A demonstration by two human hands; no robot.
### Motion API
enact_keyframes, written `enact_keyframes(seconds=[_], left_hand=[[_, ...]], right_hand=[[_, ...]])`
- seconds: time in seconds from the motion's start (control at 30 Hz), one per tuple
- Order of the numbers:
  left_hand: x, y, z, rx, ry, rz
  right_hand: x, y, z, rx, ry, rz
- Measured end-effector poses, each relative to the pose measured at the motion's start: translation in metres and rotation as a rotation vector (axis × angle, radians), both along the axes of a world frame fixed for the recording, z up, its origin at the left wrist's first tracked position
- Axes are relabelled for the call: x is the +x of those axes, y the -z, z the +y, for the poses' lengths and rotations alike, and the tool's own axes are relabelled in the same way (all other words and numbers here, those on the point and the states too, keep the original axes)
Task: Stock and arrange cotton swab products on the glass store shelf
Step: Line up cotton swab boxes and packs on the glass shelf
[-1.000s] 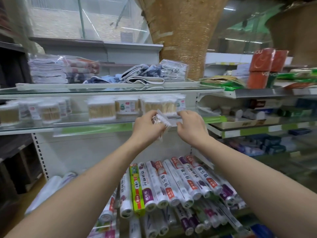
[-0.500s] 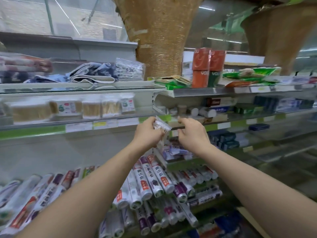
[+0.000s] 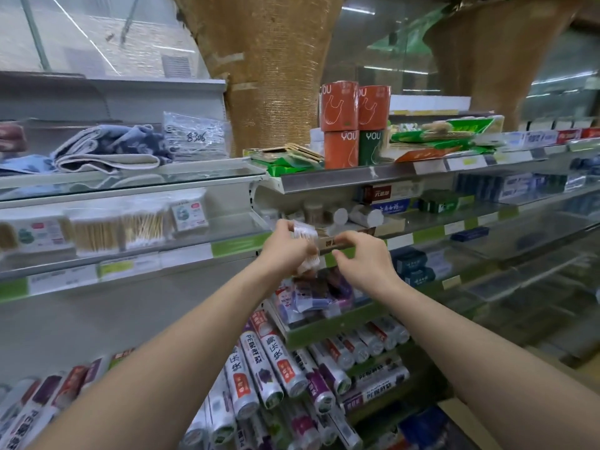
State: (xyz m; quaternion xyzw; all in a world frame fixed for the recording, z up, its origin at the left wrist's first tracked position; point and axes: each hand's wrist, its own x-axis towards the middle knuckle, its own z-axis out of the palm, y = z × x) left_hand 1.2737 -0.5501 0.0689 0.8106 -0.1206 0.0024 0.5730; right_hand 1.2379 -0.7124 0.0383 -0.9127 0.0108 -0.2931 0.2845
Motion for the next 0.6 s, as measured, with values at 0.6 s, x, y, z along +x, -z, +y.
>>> enact_keyframes(seconds=[0.6], left_hand=[[0.082, -0.049, 0.046, -0.055, 0.016, 0.083]], right_hand=[[0.128, -0.032, -0.008, 0.011, 0.122, 0.233]])
